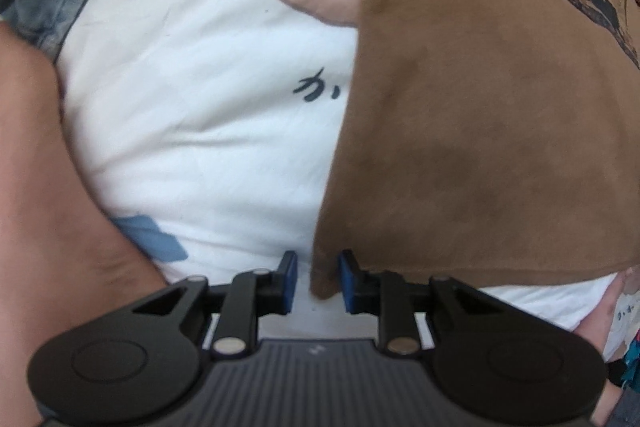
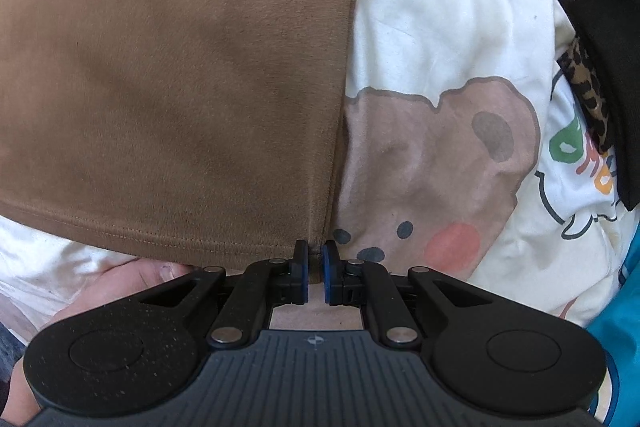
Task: Fold clothes
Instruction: 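Hold the shirt hem closed in both tools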
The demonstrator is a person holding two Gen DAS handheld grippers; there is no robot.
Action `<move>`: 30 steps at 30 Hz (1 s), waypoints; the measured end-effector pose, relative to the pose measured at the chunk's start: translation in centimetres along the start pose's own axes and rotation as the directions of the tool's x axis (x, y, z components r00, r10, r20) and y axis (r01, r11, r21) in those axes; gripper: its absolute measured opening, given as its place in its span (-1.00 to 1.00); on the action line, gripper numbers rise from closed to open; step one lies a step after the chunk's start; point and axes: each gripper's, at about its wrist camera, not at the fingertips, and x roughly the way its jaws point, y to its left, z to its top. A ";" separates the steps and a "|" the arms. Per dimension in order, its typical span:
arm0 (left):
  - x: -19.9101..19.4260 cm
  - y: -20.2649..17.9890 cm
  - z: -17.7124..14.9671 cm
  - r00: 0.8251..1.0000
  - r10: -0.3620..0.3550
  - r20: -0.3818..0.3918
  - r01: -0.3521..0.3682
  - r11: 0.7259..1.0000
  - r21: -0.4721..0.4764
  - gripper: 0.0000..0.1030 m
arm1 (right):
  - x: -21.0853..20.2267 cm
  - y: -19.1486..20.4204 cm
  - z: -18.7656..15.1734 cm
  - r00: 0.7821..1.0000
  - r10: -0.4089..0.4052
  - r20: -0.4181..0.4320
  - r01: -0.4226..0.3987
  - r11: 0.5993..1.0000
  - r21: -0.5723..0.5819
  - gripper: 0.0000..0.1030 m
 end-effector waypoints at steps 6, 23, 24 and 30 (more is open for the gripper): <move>0.6 -0.5 0.4 1.000 -0.001 -0.015 0.001 1.000 -0.005 -0.59 | -1.3 1.9 3.0 1.000 0.008 0.002 -0.008 1.000 0.006 -0.91; -5.5 -2.9 0.3 0.990 0.039 -0.136 -0.039 0.999 0.001 -0.94 | -7.0 1.4 4.6 0.999 0.038 -0.004 -0.037 0.999 0.025 -0.94; -5.9 -3.2 0.3 0.989 0.042 -0.142 -0.042 0.999 0.001 -0.94 | -7.5 1.4 4.7 0.999 0.037 -0.006 -0.037 0.999 0.025 -0.94; -8.4 -2.2 1.0 0.984 0.049 -0.171 -0.050 0.999 -0.001 -0.94 | -10.2 1.7 4.9 0.998 0.060 -0.025 -0.059 0.998 0.030 -0.94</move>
